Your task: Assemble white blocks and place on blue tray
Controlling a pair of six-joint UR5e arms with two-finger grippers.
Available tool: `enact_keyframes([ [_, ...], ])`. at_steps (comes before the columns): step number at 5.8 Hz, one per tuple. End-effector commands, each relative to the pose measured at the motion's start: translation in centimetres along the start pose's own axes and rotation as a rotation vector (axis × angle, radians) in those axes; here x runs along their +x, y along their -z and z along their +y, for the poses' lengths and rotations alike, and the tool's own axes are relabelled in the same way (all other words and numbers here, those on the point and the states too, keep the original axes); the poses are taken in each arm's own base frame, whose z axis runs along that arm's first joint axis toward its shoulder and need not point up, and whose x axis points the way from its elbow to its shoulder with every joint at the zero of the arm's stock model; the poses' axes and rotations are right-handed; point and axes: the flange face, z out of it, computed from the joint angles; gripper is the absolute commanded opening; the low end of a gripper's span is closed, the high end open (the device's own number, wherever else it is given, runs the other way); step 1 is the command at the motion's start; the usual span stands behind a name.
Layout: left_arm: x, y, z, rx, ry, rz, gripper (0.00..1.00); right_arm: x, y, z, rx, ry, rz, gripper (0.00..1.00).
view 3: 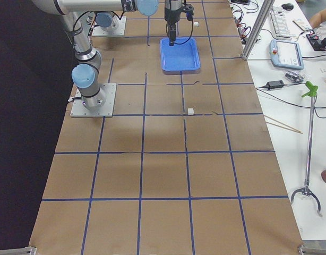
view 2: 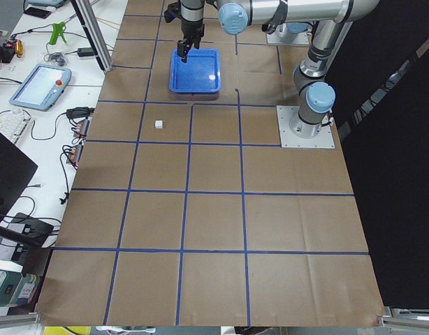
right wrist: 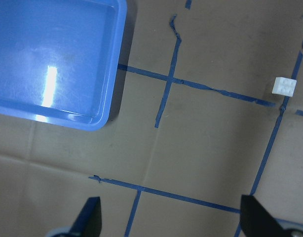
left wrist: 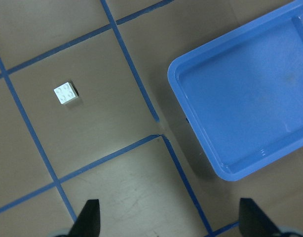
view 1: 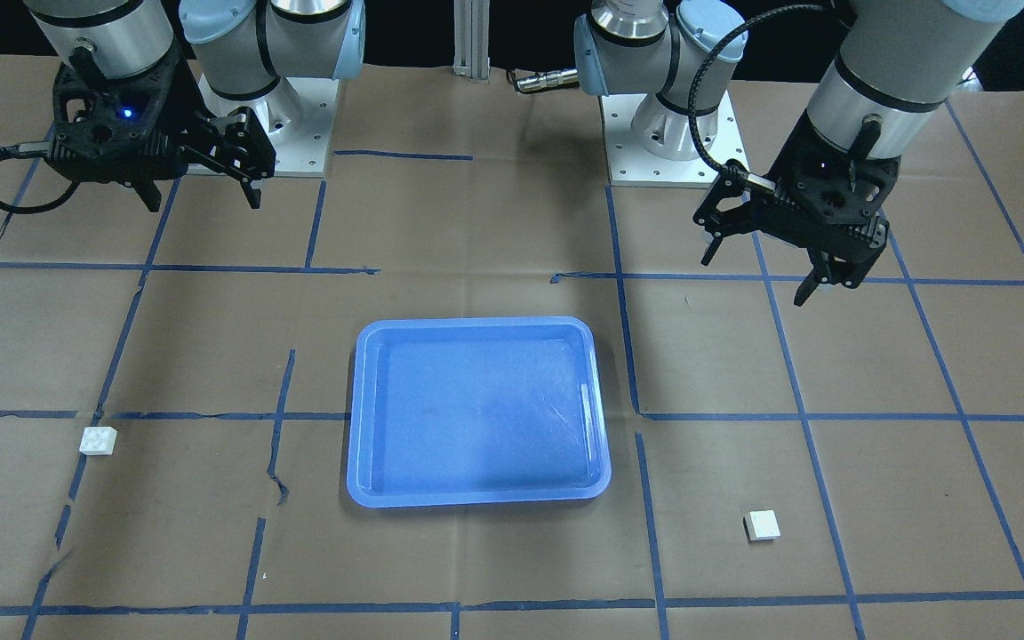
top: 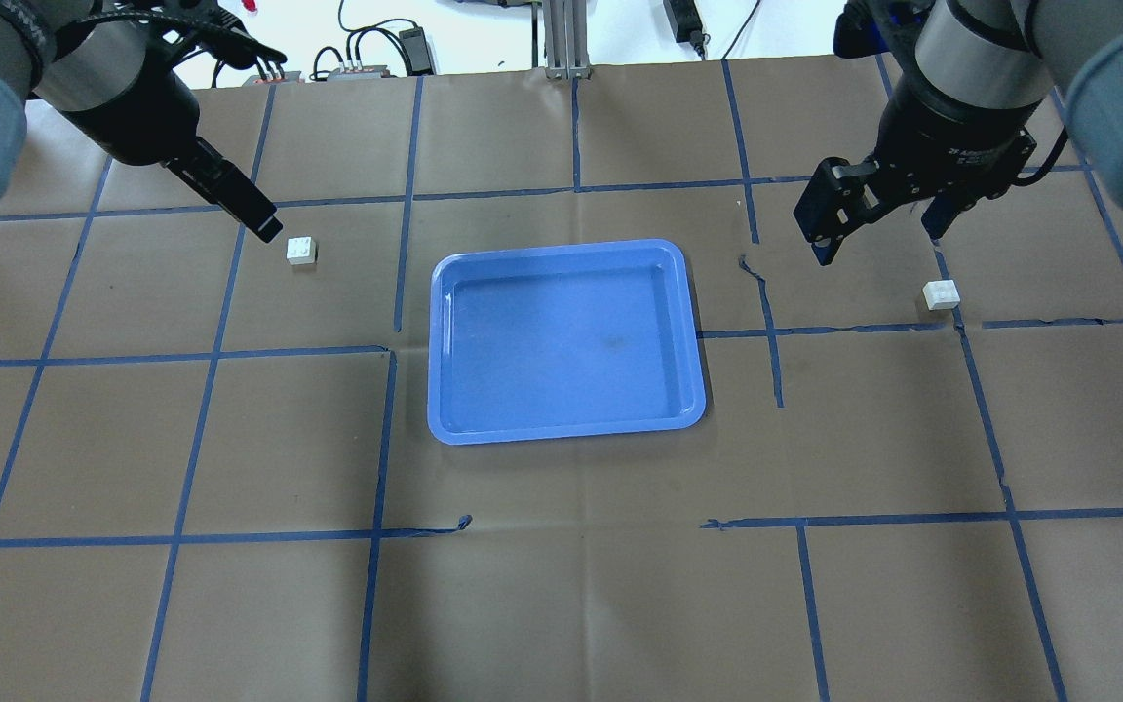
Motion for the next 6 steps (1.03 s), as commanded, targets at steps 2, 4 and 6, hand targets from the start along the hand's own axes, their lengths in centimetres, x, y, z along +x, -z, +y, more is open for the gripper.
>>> enact_keyframes([
  [2, -8.1, -6.6, -1.5, -0.053, -0.397, -0.149, 0.99, 2.5, -1.7, -1.3, -0.016, 0.507, -0.007, 1.00],
  [4, -12.3, -11.1, -3.5, -0.072, -0.608, -0.136, 0.99, 10.6, -4.2, -1.6, -0.038, 0.768, -0.064, 1.00],
  [6, -15.4, -16.5, -4.9, -0.080, -0.762, -0.197, 0.99, 18.7, -6.6, -1.4, -0.027, 1.044, -0.093, 1.00],
])
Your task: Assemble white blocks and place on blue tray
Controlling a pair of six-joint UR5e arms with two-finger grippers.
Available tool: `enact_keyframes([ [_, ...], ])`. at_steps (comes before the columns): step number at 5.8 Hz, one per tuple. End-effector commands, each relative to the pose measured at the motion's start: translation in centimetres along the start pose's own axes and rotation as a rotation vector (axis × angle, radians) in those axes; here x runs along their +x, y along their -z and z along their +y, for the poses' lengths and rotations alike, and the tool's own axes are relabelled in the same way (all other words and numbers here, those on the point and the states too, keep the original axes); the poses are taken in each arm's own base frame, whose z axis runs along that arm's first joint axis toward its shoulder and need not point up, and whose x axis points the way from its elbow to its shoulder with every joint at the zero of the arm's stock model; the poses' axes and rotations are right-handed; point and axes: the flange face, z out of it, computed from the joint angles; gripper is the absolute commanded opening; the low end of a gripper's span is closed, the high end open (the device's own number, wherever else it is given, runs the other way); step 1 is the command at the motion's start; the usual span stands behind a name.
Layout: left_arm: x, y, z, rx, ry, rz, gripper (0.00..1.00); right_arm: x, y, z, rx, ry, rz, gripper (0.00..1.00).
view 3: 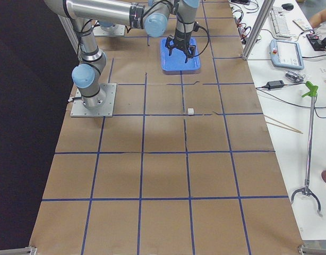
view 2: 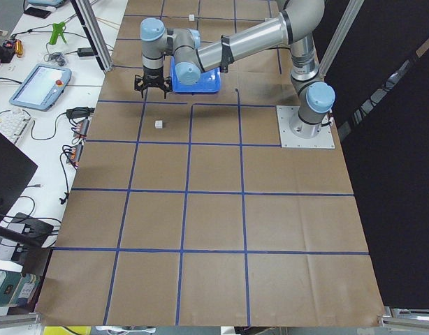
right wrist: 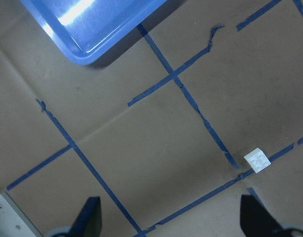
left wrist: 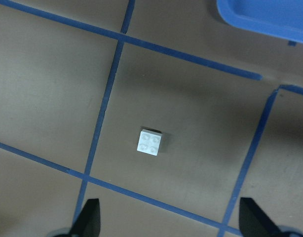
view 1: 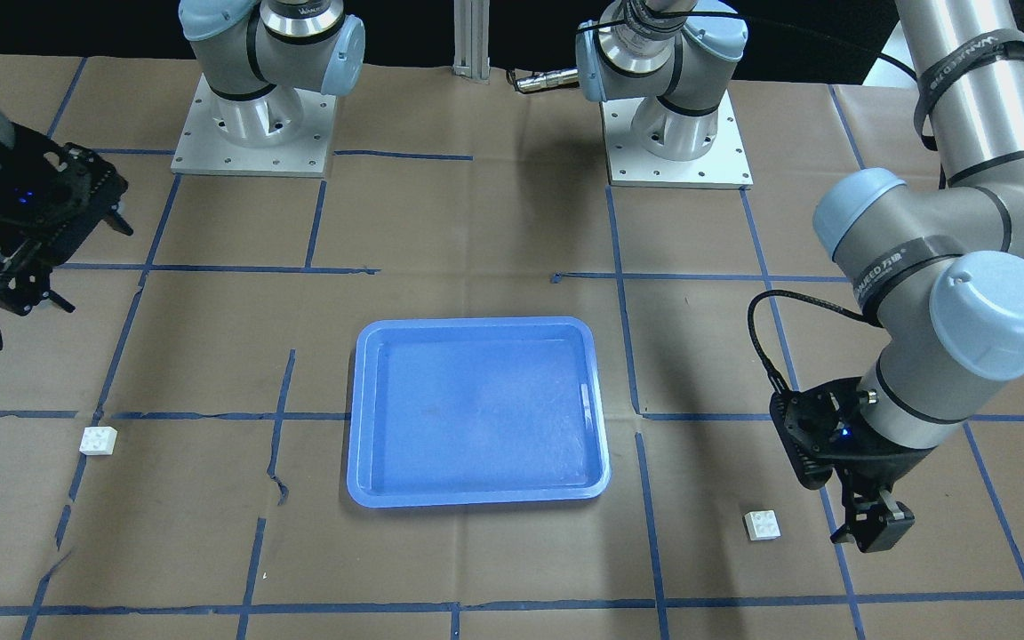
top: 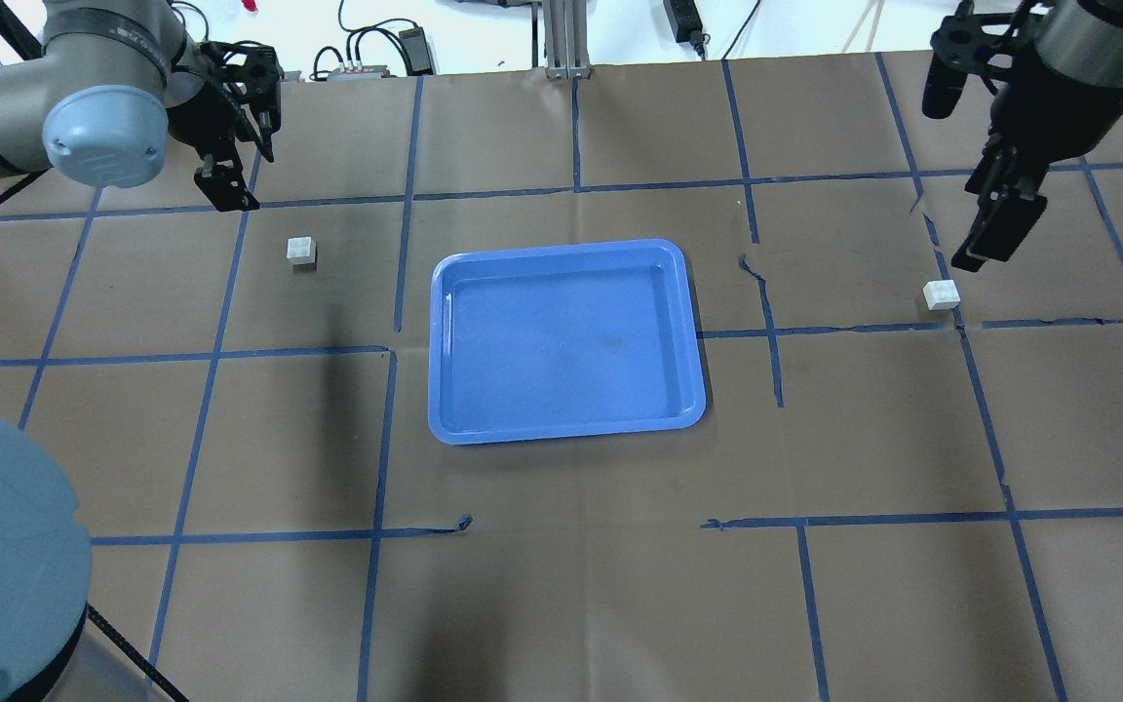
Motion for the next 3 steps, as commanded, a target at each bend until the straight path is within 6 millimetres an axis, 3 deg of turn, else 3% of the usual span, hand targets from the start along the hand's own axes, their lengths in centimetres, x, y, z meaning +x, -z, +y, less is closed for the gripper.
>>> enact_keyframes([
  [1, -1.8, -5.2, 0.1, -0.010, -0.179, -0.061, 0.99, 4.9, -2.3, 6.4, 0.017, 0.213, 0.023, 1.00],
  [2, -1.8, -7.0, 0.0, -0.002, -0.181, -0.039, 0.99, 7.2, -2.6, 7.8, 0.061, 0.302, 0.079, 1.00],
  [3, -1.8, -7.4, 0.0, -0.010, -0.181, -0.033, 0.99, 9.9, -3.4, 8.7, 0.066, 0.344, 0.074, 1.00],
])
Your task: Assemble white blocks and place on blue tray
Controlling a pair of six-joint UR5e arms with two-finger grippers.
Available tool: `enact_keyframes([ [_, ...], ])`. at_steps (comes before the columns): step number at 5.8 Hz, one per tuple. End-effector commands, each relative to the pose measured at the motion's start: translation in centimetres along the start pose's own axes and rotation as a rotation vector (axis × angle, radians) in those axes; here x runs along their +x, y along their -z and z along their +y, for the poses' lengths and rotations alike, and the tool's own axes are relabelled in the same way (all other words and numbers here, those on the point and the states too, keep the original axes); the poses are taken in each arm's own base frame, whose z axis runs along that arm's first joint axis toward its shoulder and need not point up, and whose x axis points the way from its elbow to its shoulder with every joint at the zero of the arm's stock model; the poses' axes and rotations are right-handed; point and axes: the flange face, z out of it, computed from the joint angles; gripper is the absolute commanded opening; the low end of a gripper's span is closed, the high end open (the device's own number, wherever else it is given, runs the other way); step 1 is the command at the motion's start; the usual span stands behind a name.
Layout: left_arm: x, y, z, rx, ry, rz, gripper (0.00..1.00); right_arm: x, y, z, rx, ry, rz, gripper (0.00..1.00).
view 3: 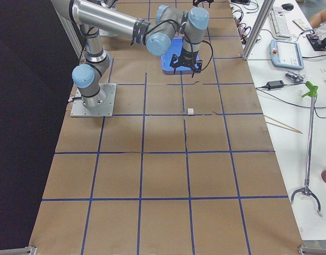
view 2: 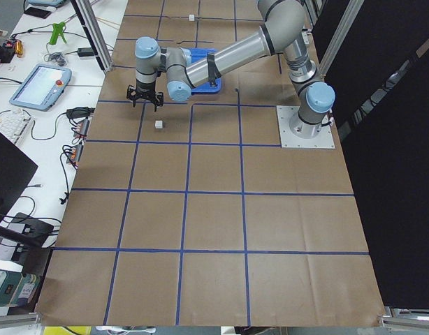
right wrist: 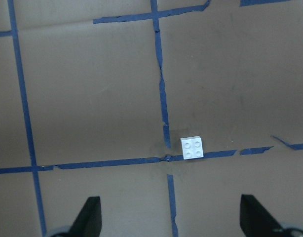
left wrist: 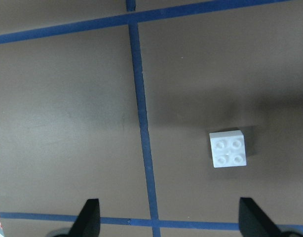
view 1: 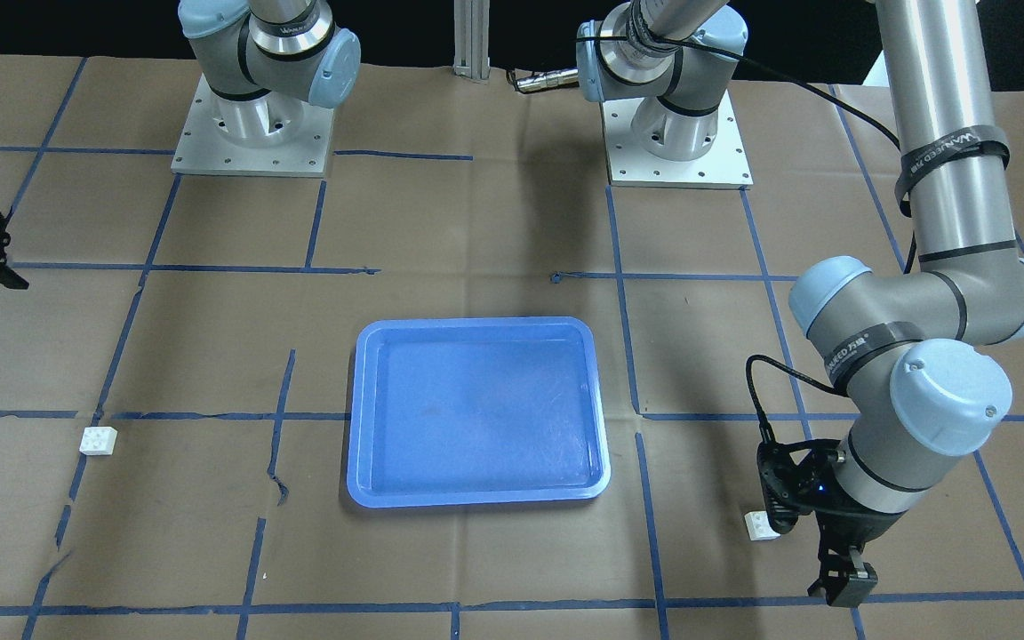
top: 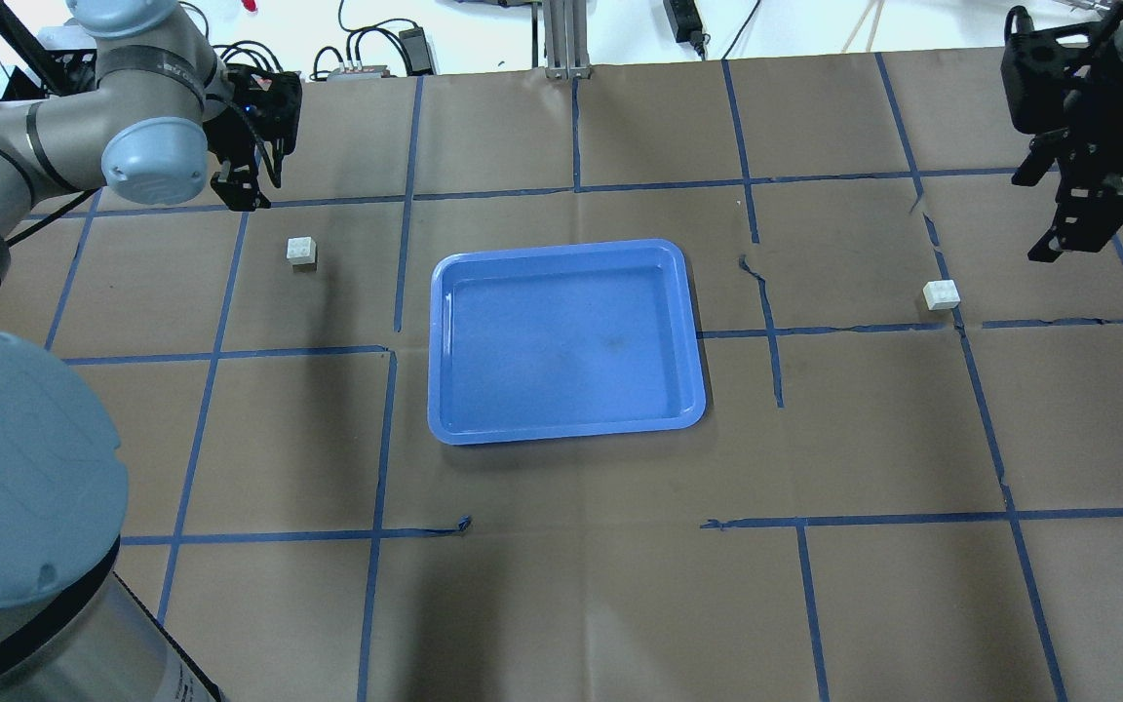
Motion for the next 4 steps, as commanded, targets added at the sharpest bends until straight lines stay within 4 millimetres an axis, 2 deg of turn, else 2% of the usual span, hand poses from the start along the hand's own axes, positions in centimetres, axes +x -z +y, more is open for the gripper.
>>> enact_keyframes([
  [1, -0.1, -1.9, 0.1, -0.003, -0.008, 0.015, 0.99, 4.1, -1.6, 3.2, 0.078, 0.058, 0.034, 1.00],
  [2, -0.4, -2.9, 0.1, 0.000, -0.007, 0.023, 0.99, 5.2, -4.1, 5.6, 0.170, 0.028, 0.036, 1.00],
  [3, -0.1, -4.0, 0.0, 0.002, -0.007, 0.040, 0.99, 6.2, -7.3, 7.1, 0.267, 0.085, 0.043, 1.00],
  [4, 0.5, -5.4, -0.2, 0.010, 0.013, 0.068, 0.99, 6.6, -9.4, 8.2, 0.339, 0.098, 0.053, 1.00],
])
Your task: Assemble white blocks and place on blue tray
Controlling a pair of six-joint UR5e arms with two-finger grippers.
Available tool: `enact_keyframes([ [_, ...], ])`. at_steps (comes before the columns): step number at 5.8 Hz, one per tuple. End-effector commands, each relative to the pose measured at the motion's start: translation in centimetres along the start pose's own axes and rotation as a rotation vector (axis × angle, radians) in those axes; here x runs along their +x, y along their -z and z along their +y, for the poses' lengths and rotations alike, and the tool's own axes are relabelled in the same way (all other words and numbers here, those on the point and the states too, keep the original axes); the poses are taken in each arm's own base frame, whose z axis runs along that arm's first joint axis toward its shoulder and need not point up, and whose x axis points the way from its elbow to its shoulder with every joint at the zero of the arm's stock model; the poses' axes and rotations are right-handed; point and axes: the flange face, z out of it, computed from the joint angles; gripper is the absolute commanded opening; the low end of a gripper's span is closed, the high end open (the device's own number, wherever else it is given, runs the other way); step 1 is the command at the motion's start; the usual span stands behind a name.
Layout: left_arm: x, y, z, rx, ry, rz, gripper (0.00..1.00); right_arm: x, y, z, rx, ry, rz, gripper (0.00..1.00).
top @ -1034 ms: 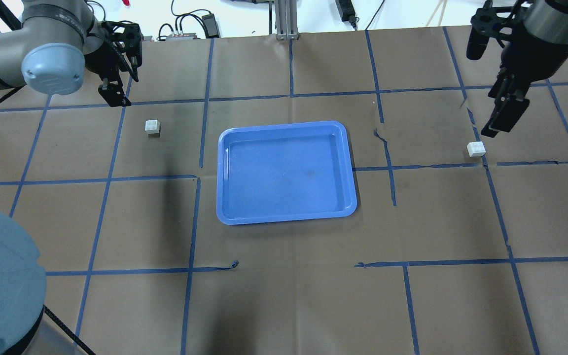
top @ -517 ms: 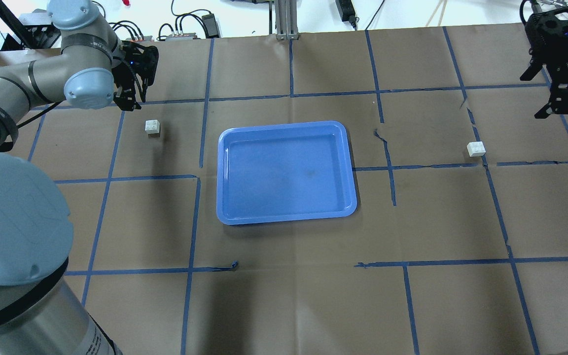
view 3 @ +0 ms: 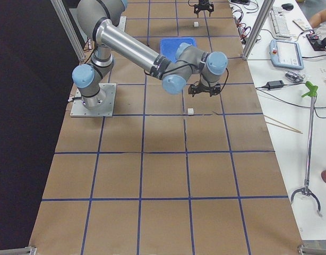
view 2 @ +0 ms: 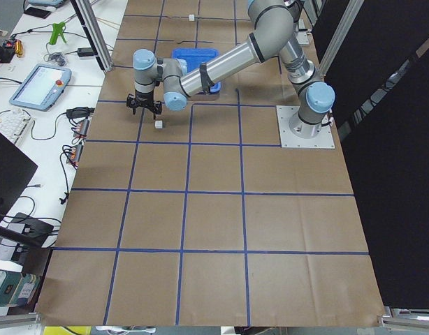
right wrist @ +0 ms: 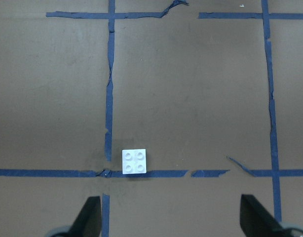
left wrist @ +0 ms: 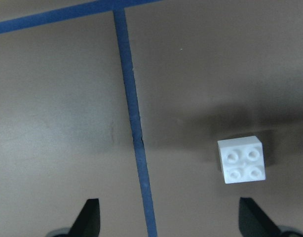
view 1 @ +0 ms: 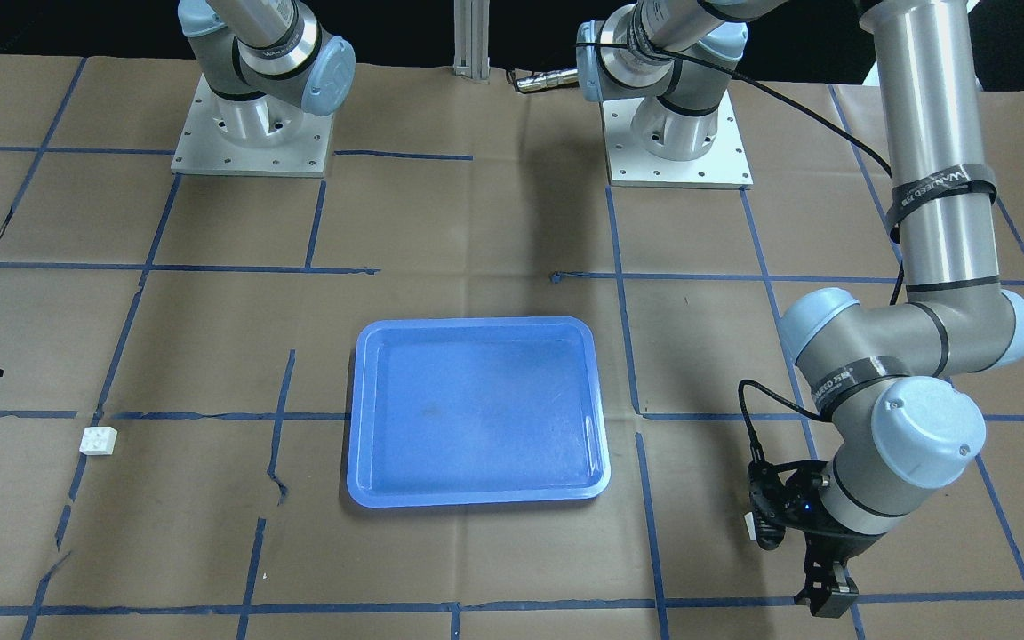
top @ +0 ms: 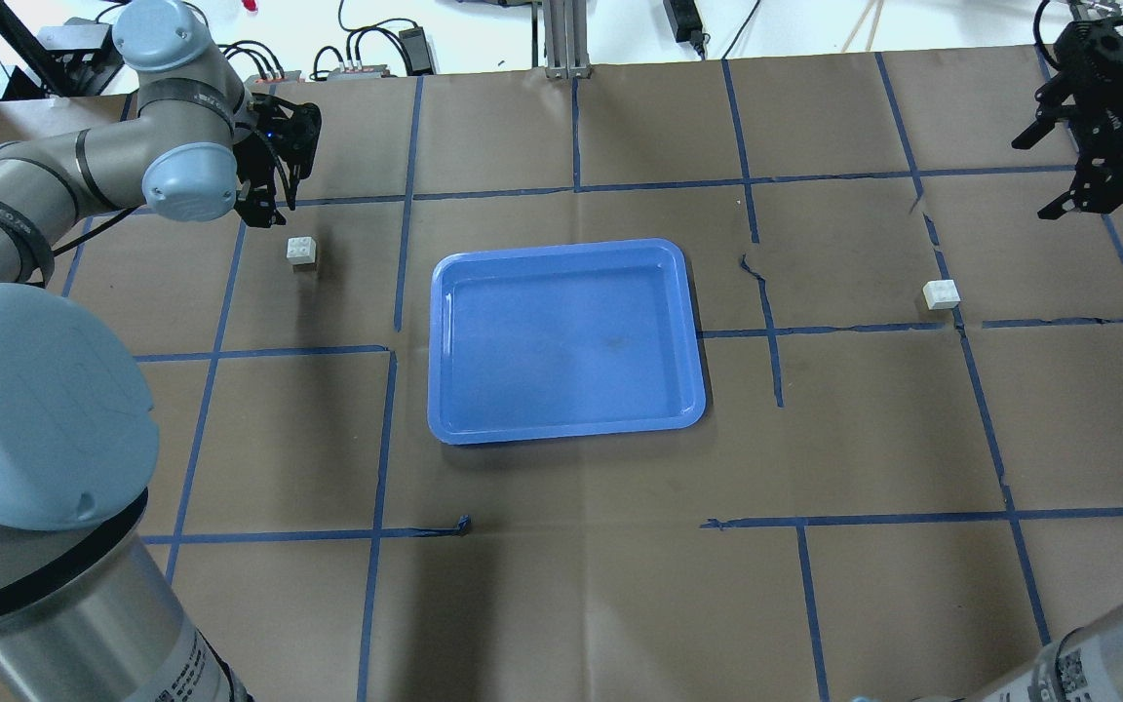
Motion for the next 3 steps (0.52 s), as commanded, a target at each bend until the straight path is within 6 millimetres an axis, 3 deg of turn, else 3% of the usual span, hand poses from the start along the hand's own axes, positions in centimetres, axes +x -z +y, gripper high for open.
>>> enact_keyframes([
  [1, 1.1, -1.5, -0.3, 0.014, 0.036, 0.052, 0.99, 0.3, -3.9, 4.7, 0.138, 0.035, 0.020, 1.00],
  [2, 1.3, -1.3, -0.2, 0.020, 0.040, 0.069, 0.99, 0.3, -6.7, 7.4, 0.218, -0.004, 0.019, 1.00],
  [3, 1.8, -1.8, -0.2, 0.035, 0.044, 0.097, 0.99, -0.2, -8.3, 7.8, 0.248, -0.019, 0.008, 1.00],
])
